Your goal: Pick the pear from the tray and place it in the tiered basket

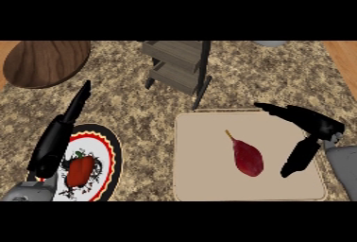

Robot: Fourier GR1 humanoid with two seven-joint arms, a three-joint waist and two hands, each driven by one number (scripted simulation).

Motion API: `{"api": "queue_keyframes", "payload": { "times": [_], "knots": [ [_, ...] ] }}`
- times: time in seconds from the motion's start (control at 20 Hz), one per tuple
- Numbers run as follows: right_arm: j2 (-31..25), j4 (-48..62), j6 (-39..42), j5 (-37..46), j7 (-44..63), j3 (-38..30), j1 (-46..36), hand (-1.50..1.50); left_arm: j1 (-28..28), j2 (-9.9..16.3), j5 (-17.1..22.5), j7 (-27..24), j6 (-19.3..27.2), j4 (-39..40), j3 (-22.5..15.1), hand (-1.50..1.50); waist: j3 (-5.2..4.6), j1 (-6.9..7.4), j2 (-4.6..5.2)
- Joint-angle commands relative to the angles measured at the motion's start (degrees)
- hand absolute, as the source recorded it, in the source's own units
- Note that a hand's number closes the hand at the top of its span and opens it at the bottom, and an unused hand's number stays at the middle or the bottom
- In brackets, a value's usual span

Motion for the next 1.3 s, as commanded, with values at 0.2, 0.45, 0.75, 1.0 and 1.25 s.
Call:
{"api": "queue_keyframes", "payload": {
  "times": [0.2,0.45,0.75,1.0,1.25],
  "knots": [
    [5.2,0.1,0.6,5.0,-0.2,-0.5,2.4,-1.50,-2.0,-3.0,-2.7,0.5,-2.1,0.7,1.8,0.00,0.00,-0.12,-0.03],
    [6.5,4.6,-1.6,9.4,-6.0,-1.4,2.3,-1.50,3.8,-4.0,-4.6,-0.1,-2.9,-3.6,1.5,0.00,0.00,0.04,-0.02],
    [10.8,6.8,-3.8,12.5,-6.1,-0.5,2.2,-1.50,4.8,-5.7,-5.3,-4.1,-3.4,-0.7,2.9,0.00,0.00,0.01,-0.02],
    [12.4,6.7,-2.7,13.8,-5.1,0.0,2.3,-1.50,2.8,-6.6,-7.0,-4.3,-3.8,1.1,3.2,0.00,-0.01,-0.08,-0.04],
    [17.9,10.2,-5.1,11.8,-9.6,0.4,1.7,1.50,1.1,-6.6,-6.4,-1.9,-4.3,0.0,3.3,0.00,0.01,0.07,0.02]
  ]
}}
